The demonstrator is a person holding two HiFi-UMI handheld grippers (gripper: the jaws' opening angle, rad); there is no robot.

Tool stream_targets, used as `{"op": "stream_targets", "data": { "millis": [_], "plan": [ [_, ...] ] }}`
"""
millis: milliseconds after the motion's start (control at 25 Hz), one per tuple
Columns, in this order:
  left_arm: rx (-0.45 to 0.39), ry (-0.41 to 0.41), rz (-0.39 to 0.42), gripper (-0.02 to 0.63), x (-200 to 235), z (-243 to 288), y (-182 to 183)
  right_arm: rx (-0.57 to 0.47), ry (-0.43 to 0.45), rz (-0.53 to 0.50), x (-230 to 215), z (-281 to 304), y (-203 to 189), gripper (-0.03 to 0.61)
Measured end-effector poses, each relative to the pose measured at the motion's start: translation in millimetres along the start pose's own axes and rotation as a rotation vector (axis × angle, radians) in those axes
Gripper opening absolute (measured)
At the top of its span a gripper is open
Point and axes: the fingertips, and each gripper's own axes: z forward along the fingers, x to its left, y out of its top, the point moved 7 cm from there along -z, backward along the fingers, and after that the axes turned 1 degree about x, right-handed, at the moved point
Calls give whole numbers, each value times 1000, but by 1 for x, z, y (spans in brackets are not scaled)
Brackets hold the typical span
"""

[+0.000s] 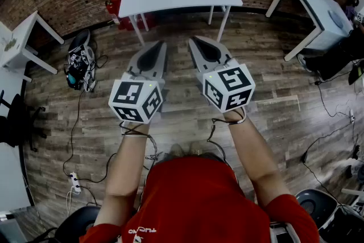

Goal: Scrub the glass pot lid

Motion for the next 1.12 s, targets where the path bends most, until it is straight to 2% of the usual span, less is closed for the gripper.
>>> {"op": "stream_targets", "data": {
  "millis": [320,520,1120],
  "plan": [
    [-3,0,-5,17,6,5,1,-4,-15,-21,-1,6,3,29],
    [1,10,-1,17,6,13,1,-18,-13,3,-12,5,4,29],
    [-9,77,21,17,-7,65,2,-20,27,13,-84,7,8,29]
  ]
}}
